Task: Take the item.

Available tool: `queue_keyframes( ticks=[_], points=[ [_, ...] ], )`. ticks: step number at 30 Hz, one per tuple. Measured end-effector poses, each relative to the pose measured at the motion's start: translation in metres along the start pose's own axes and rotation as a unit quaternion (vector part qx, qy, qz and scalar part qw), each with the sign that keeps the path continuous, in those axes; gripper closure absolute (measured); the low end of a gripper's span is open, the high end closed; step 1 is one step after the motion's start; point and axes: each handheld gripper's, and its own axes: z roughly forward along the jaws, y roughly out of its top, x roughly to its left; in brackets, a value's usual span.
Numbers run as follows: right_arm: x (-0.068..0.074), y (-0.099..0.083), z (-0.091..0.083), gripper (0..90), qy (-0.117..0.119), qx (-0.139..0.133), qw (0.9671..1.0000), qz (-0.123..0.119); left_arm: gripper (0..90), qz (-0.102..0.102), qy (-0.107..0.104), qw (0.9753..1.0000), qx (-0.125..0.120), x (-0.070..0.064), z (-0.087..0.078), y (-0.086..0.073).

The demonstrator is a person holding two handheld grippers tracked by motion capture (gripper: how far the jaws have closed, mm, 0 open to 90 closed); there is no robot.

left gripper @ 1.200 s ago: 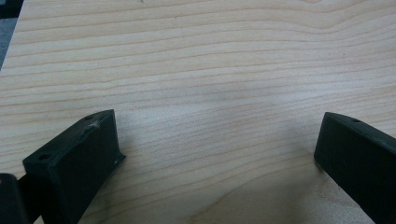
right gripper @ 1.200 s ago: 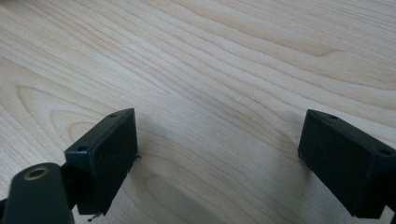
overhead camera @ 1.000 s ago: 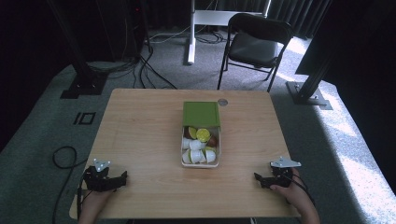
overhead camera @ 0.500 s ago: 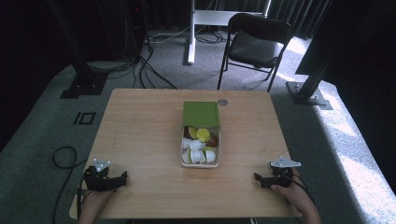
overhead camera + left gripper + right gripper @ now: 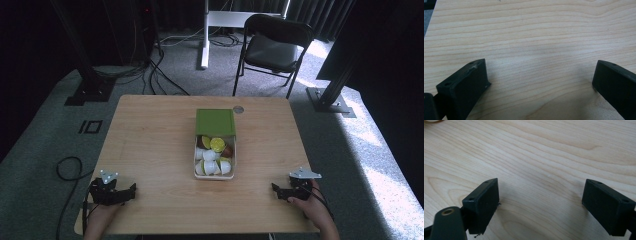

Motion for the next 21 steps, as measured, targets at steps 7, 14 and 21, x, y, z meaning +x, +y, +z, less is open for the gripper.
queue_keyframes(
  ticks=[7,14,21],
  points=[
    [0.006,0.01,-0.004,14.0,0.005,-0.017,0.9998,0.005,1.0,0.0,0.0,1.0,0.0,0.0,0.0,0.0],
    [0.012,0.024,-0.007,14.2,0.012,-0.027,0.9996,-0.001,1.0,0.0,0.0,1.0,-0.001,0.0,0.0,0.0],
    [0.021,0.049,-0.011,14.2,0.025,-0.056,0.998,-0.011,1.0,0.0,0.0,1.0,-0.001,0.0,0.0,0.0]
  ],
)
